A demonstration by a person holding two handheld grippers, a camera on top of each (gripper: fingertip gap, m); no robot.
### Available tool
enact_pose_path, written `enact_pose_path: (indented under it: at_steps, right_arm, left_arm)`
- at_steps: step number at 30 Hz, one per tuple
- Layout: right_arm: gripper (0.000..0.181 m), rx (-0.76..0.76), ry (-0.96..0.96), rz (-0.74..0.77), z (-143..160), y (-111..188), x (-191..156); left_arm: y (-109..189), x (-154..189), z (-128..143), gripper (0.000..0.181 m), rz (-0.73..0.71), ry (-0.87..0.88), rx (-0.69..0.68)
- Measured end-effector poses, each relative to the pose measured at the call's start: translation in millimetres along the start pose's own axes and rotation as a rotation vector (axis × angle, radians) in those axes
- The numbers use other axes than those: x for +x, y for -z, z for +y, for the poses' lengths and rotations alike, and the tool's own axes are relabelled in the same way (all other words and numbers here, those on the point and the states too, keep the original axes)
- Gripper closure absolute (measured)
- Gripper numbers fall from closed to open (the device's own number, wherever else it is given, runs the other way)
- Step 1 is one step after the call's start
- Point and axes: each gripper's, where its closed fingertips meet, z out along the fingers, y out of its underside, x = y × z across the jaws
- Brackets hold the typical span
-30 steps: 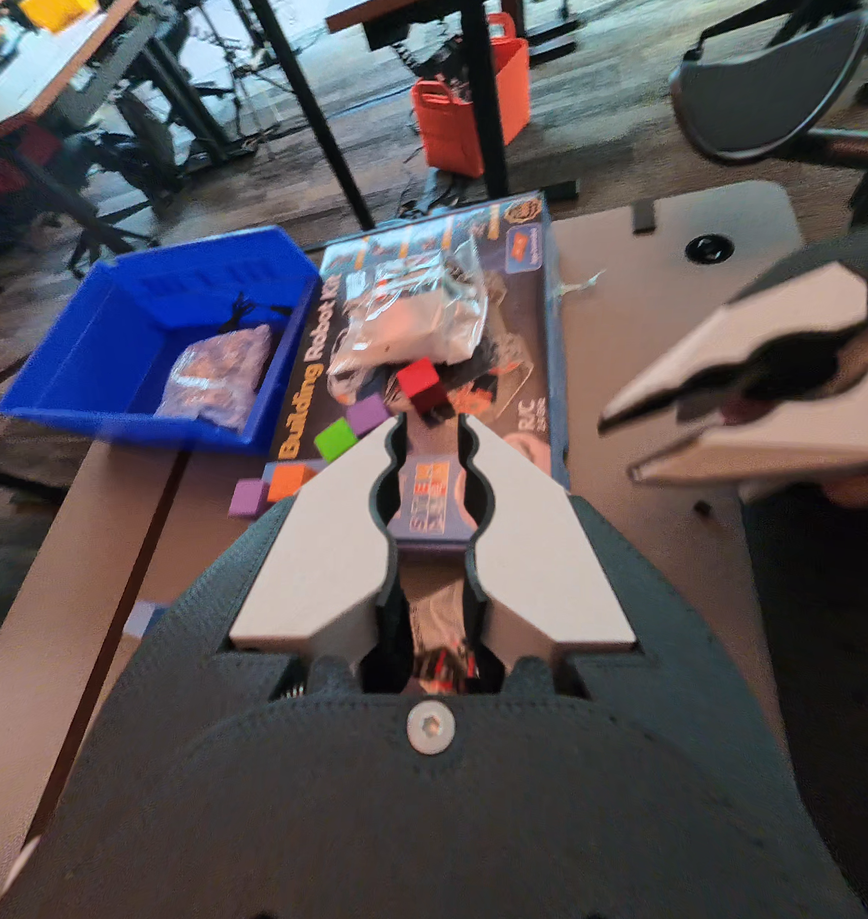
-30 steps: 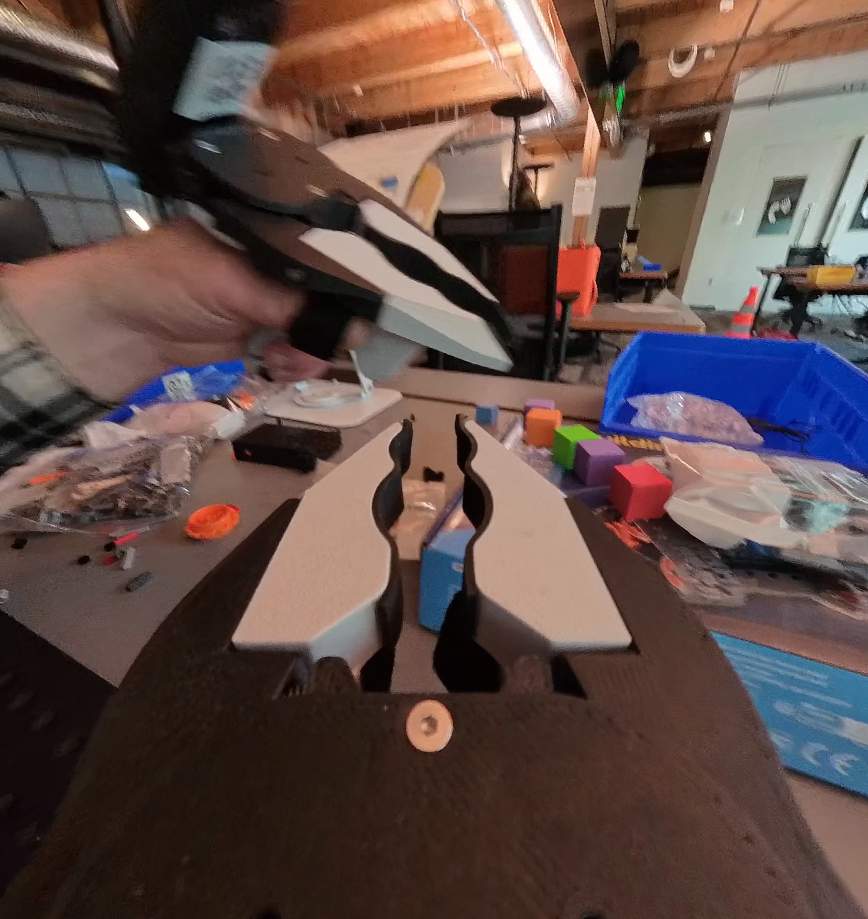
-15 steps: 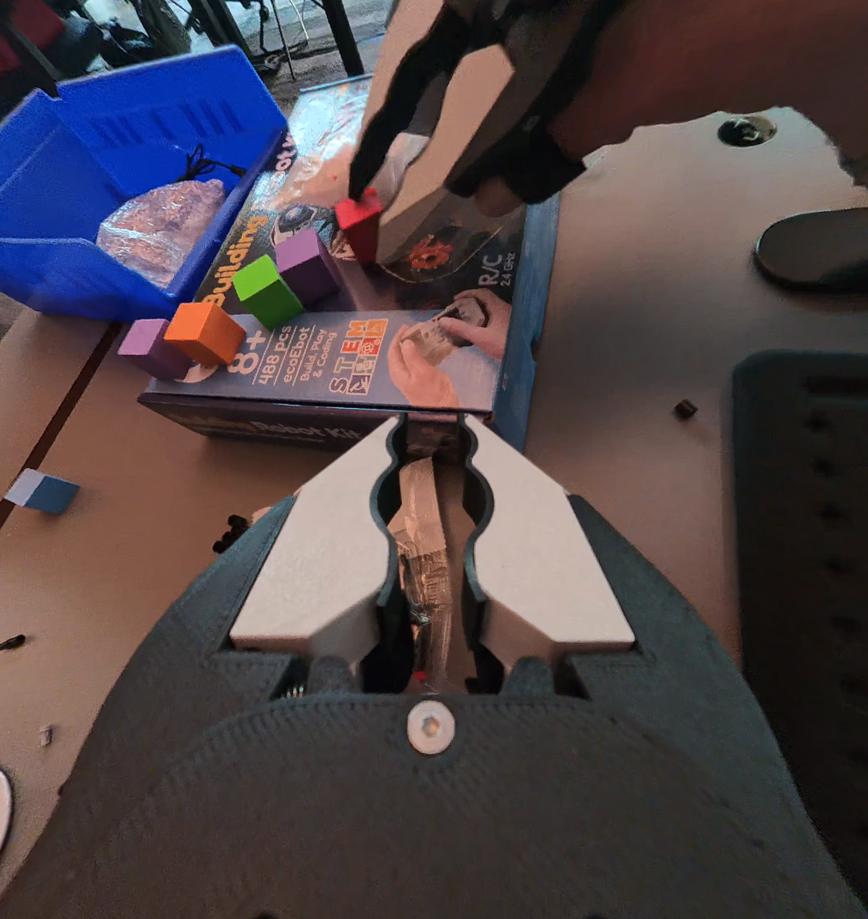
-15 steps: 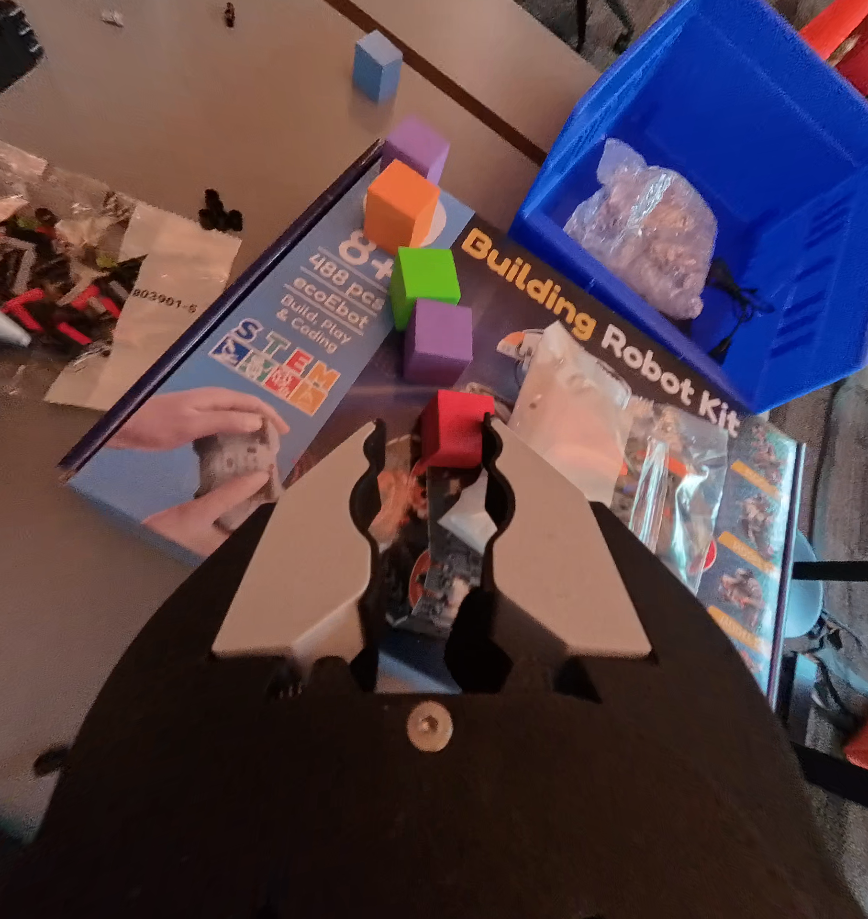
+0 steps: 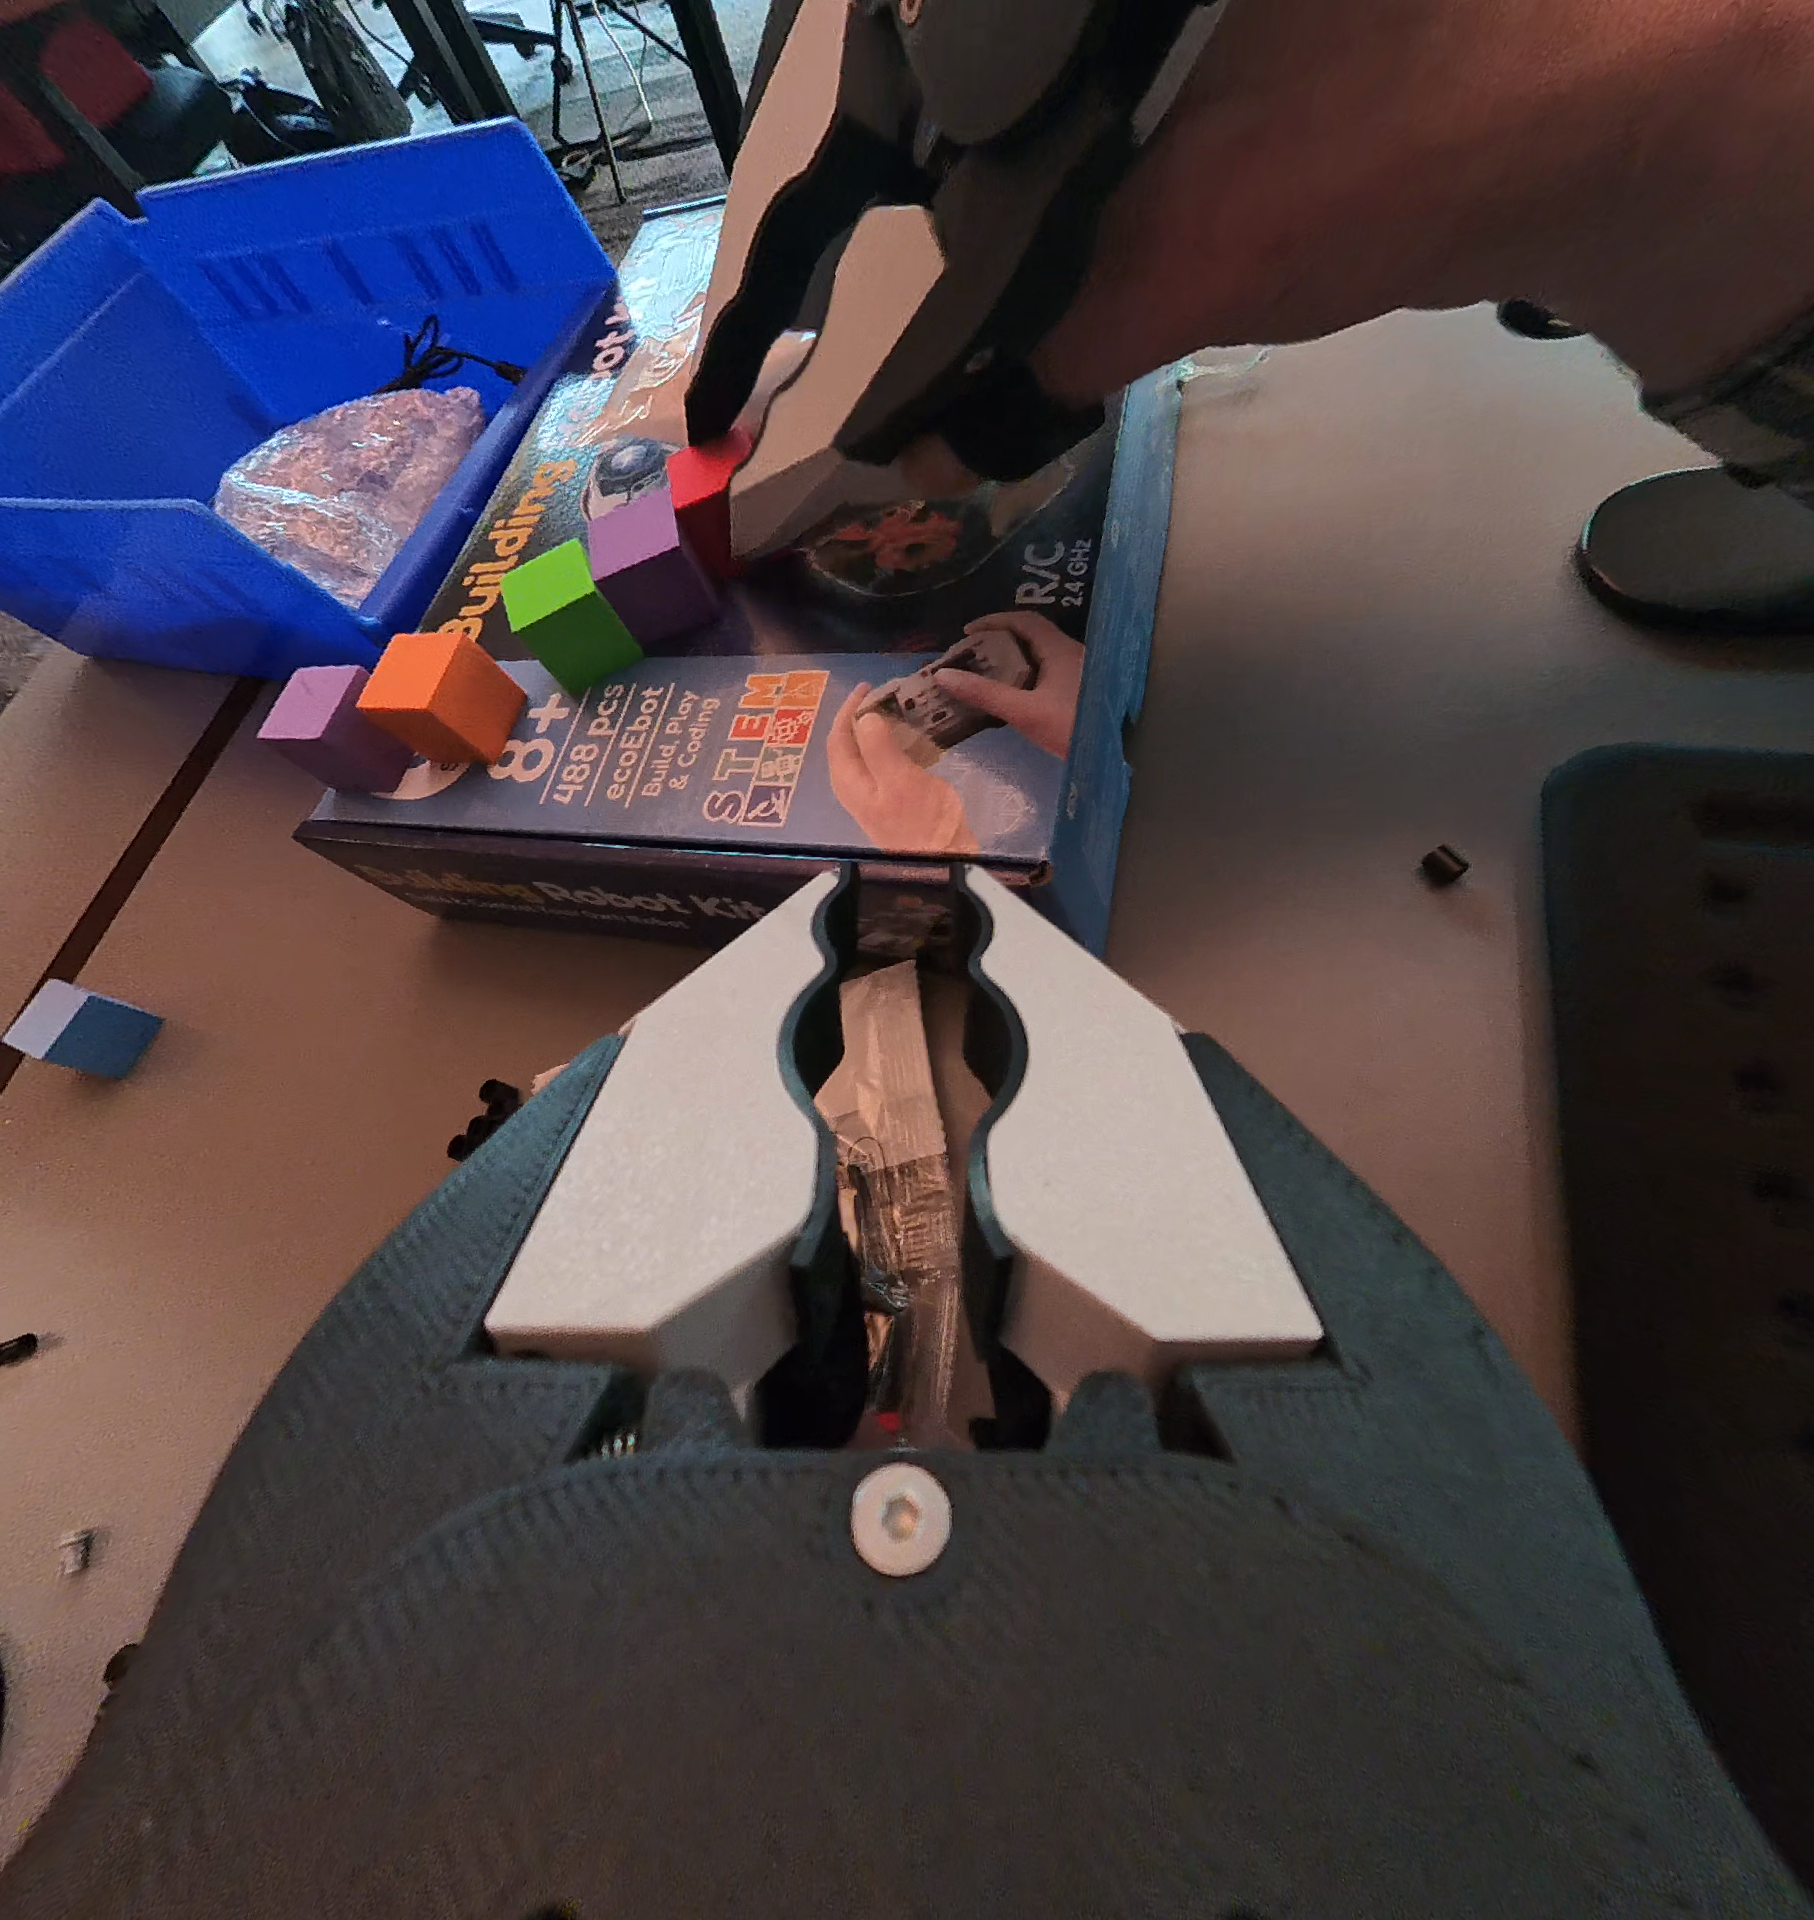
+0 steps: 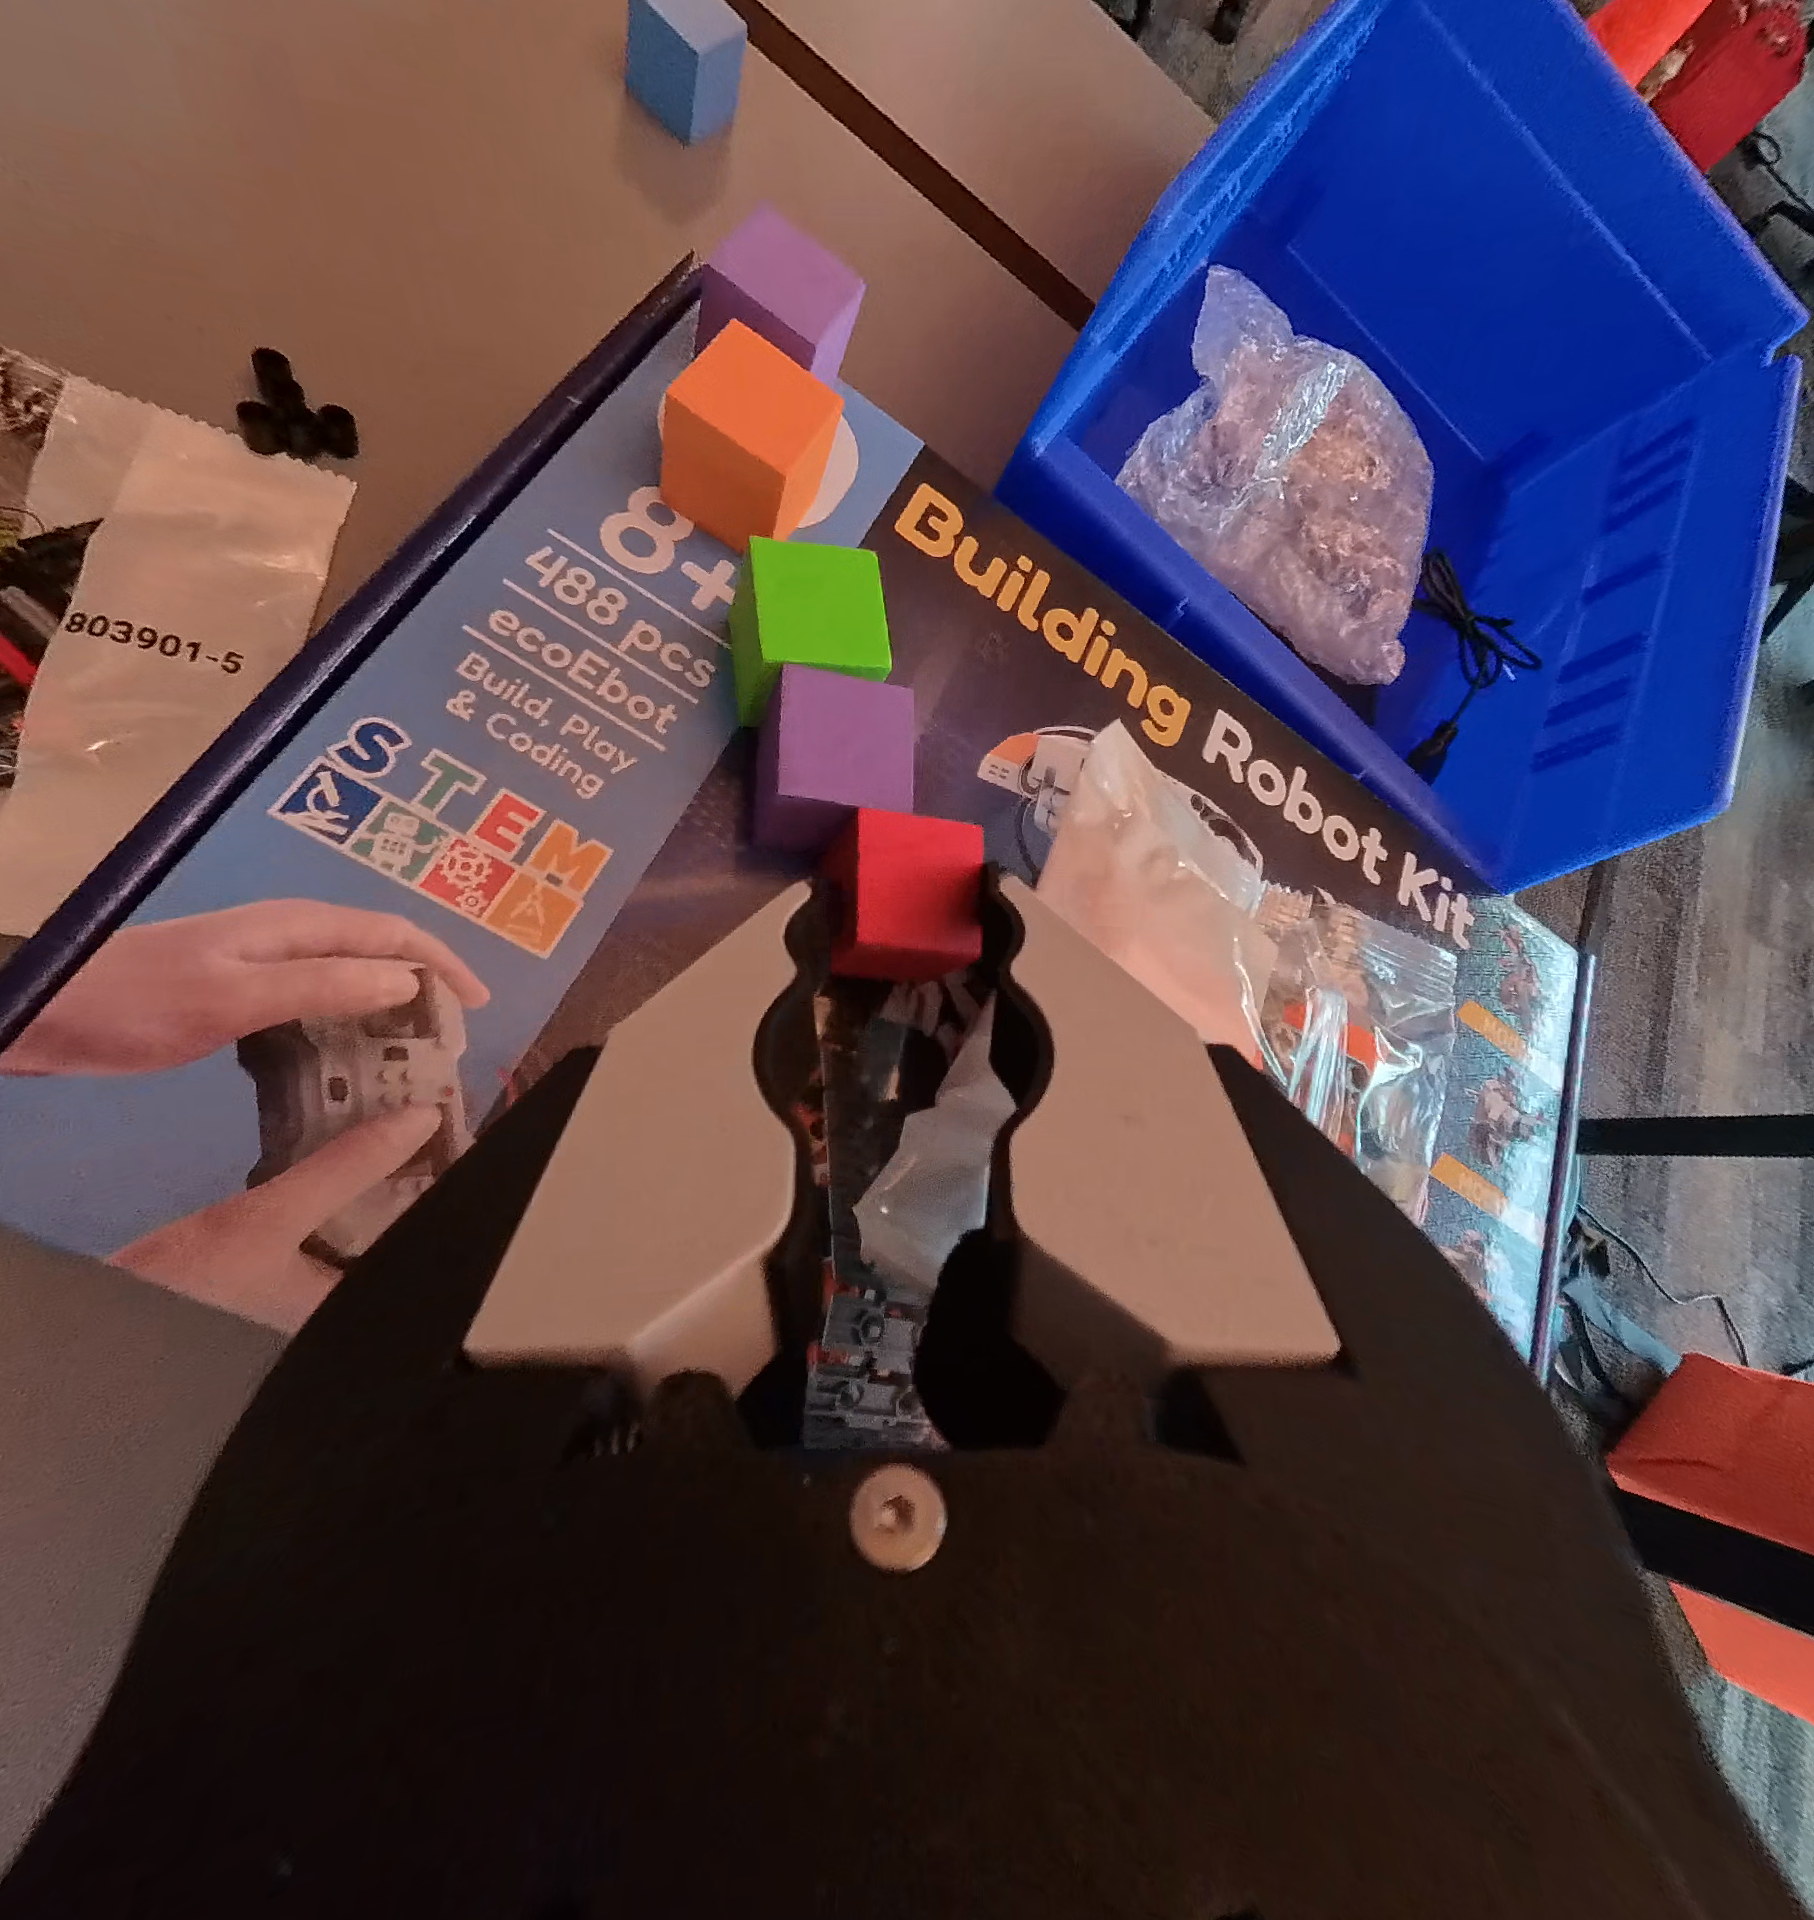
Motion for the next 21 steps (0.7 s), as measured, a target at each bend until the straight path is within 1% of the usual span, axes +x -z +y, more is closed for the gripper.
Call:
enact_pose_path:
  at_steps: [3,5,8,10,13,16,18,21]
  right_arm:
    - [0.155,0.029,-0.038,-0.030,-5,5,-2]
    - [0.155,0.063,-0.056,-0.029,-10,17,4]
    - [0.155,0.133,-0.112,0.008,-20,46,33]
    - [0.155,0.145,-0.160,0.017,-19,59,55]
    - [0.155,0.080,-0.176,-0.004,-2,53,69]
    - [0.155,-0.020,-0.145,-0.019,19,34,65]
    - [0.155,-0.028,-0.148,-0.019,23,27,63]
    - [0.155,-0.017,-0.143,-0.005,19,32,68]
  left_arm:
    - [1,-5,2,0.166,-0.018,-0.004,-0.003]
    - [3,-6,1,0.167,-0.017,0.006,0.008]
    - [4,-7,0,0.167,-0.018,0.005,0.011]
    - [3,-7,0,0.168,-0.016,0.003,0.011]
    - [3,-6,1,0.168,-0.014,0.001,0.008]
    - [2,-7,3,0.167,-0.014,0.002,0.003]
    - [1,-7,4,0.167,-0.015,0.005,0.001]
    - [0,-8,6,0.167,-0.014,0.008,-0.006]
